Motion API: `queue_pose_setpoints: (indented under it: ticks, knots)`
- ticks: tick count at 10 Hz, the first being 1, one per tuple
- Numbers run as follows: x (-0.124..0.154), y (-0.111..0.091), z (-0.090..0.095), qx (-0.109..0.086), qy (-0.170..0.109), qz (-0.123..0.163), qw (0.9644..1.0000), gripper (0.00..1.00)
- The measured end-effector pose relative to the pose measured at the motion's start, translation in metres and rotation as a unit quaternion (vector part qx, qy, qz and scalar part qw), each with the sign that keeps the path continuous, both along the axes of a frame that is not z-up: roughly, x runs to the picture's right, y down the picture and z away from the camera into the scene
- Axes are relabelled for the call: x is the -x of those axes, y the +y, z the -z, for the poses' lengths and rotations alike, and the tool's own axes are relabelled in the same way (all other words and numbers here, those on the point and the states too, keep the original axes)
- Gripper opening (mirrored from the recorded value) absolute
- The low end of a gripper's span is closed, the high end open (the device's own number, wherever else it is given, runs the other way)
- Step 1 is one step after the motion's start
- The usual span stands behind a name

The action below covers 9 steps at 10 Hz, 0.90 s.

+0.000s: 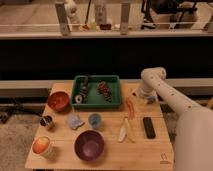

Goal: Place fork in red bowl

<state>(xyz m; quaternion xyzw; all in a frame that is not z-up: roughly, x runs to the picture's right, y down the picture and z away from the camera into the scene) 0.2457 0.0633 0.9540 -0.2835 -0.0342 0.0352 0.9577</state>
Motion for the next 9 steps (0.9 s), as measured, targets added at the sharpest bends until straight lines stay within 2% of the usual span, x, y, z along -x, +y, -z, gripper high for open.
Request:
queue_pose_setpoints:
  ticks: [6, 7, 9]
  knots:
    - [-0.004, 0.008, -0.016, 0.016, 0.010, -0.015, 0.9997, 0.78]
    - [-0.003, 0.010, -0.018, 0.018, 0.009, -0.015, 0.9997, 0.72]
    - [-0.002, 0.012, -0.020, 0.021, 0.009, -0.017, 0.9996, 0.52]
